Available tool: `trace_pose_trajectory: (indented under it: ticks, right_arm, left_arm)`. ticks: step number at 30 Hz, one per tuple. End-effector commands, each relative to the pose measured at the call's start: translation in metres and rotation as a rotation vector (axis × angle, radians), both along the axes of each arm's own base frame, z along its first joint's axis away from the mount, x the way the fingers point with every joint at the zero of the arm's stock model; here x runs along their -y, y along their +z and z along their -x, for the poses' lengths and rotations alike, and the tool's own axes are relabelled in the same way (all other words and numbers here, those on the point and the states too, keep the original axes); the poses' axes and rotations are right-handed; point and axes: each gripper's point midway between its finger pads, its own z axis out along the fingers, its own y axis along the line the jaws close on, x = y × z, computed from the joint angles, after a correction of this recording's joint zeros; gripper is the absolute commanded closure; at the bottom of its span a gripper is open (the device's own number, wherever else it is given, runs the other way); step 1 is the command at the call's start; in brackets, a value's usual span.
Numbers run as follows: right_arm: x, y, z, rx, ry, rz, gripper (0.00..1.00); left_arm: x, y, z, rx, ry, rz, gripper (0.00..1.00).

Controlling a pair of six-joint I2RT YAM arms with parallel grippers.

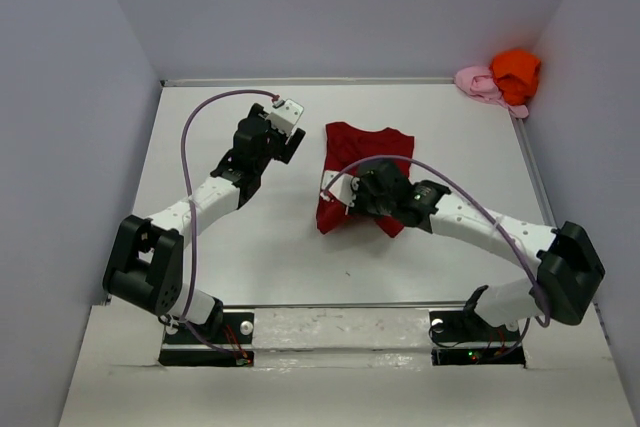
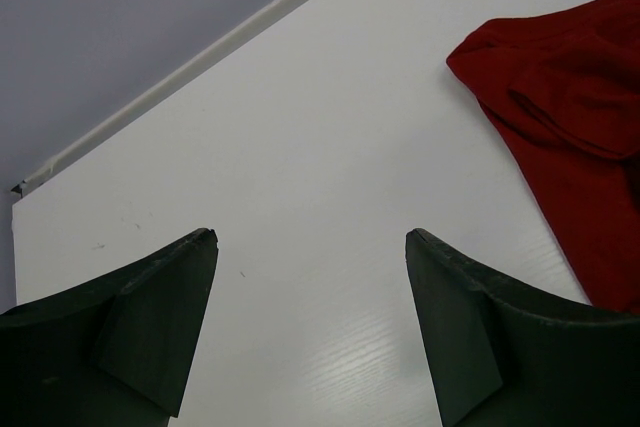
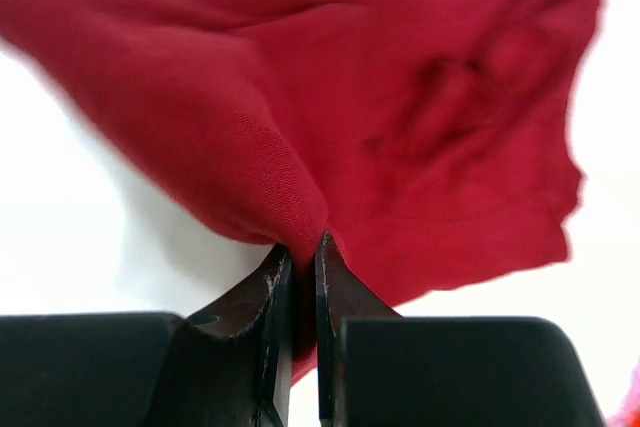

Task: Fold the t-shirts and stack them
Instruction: Fold the tshirt

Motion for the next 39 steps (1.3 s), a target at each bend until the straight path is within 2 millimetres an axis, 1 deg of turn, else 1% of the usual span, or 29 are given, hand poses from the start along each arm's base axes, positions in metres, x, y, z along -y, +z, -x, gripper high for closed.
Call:
trace_pose_trajectory:
  ticks: [1,2,5,6,8,9,11,12,13,14,15,17,18,20,22,23,24,26,27,28,29,30,31,32,33,34,39]
  right_arm:
    - [-0.001,0.047,-0.057,0.181,-0.06,-0.04,1.0]
    - [0.0,0.052,-0.074,0.197,-0.076,-0.048,1.0]
    - [0.004,0.059,-0.099,0.215,-0.1,-0.053,1.0]
    - [0.006,0.063,-0.114,0.235,-0.106,-0.053,1.0]
    - [0.009,0.066,-0.129,0.255,-0.116,-0.055,1.0]
    - [0.01,0.068,-0.142,0.267,-0.119,-0.047,1.0]
    - [0.013,0.071,-0.155,0.276,-0.13,-0.049,1.0]
    - [0.014,0.074,-0.165,0.281,-0.132,-0.054,1.0]
    - [0.012,0.075,-0.168,0.287,-0.127,-0.052,1.0]
    - [0.017,0.077,-0.175,0.296,-0.139,-0.045,1.0]
    - [0.014,0.077,-0.179,0.302,-0.138,-0.044,1.0]
    - [0.019,0.08,-0.196,0.321,-0.153,-0.036,1.0]
    - [0.017,0.08,-0.2,0.322,-0.148,-0.037,1.0]
    - [0.022,0.081,-0.217,0.329,-0.165,-0.038,1.0]
    - [0.022,0.084,-0.228,0.342,-0.165,-0.034,1.0]
    - [0.02,0.082,-0.231,0.34,-0.162,-0.035,1.0]
    - [0.025,0.071,-0.239,0.329,-0.169,-0.014,1.0]
    - [0.035,0.064,-0.254,0.323,-0.197,-0.005,1.0]
    - [0.045,0.058,-0.268,0.319,-0.222,0.002,1.0]
    - [0.052,0.055,-0.277,0.327,-0.249,0.001,1.0]
    - [0.059,0.05,-0.286,0.334,-0.278,0.001,0.93]
    - [0.065,0.052,-0.296,0.346,-0.297,-0.003,0.54]
    - [0.077,0.038,-0.306,0.337,-0.325,0.021,0.46]
    - [0.082,0.034,-0.311,0.341,-0.341,0.024,0.42]
    - [0.082,0.031,-0.315,0.345,-0.345,0.031,0.39]
    - [0.087,0.032,-0.318,0.351,-0.357,0.028,0.38]
    - [0.089,0.037,-0.312,0.355,-0.365,0.013,0.36]
  left_arm:
    - [0.002,0.024,-0.006,0.065,0.002,0.042,0.11]
    - [0.002,0.023,-0.006,0.063,0.0,0.042,0.11]
    - [0.002,0.022,-0.006,0.06,-0.001,0.041,0.11]
    - [0.002,0.021,-0.005,0.059,-0.001,0.039,0.11]
    - [0.001,0.022,-0.005,0.061,0.0,0.038,0.11]
    - [0.001,0.021,-0.005,0.061,0.0,0.034,0.11]
    - [0.001,0.021,-0.005,0.061,-0.001,0.034,0.11]
    - [0.001,0.019,-0.006,0.057,0.0,0.031,0.11]
    - [0.001,0.019,-0.005,0.057,-0.001,0.031,0.11]
    - [0.002,0.018,-0.005,0.056,-0.003,0.031,0.11]
    - [0.001,0.017,-0.006,0.057,-0.002,0.028,0.11]
    - [0.002,0.016,-0.007,0.053,-0.001,0.029,0.11]
    - [0.003,0.014,-0.007,0.049,-0.007,0.025,0.11]
    - [0.003,0.014,-0.007,0.048,-0.009,0.029,0.11]
    - [0.004,0.014,-0.007,0.048,-0.013,0.03,0.11]
    - [0.004,0.014,-0.007,0.046,-0.013,0.029,0.11]
    - [0.004,0.014,-0.006,0.047,-0.014,0.032,0.11]
    - [0.004,0.015,-0.006,0.047,-0.014,0.032,0.11]
    - [0.005,0.015,-0.005,0.047,-0.019,0.031,0.11]
    - [0.005,0.015,-0.004,0.047,-0.019,0.033,0.11]
    - [0.004,0.015,-0.005,0.048,-0.018,0.032,0.11]
    - [0.004,0.014,-0.004,0.045,-0.019,0.031,0.11]
    - [0.004,0.015,-0.004,0.049,-0.021,0.031,0.11]
    - [0.004,0.014,-0.004,0.046,-0.021,0.028,0.11]
    - [0.004,0.014,-0.004,0.045,-0.023,0.026,0.11]
    - [0.005,0.014,-0.004,0.045,-0.023,0.028,0.11]
    - [0.008,0.01,-0.004,0.036,-0.037,0.03,0.11]
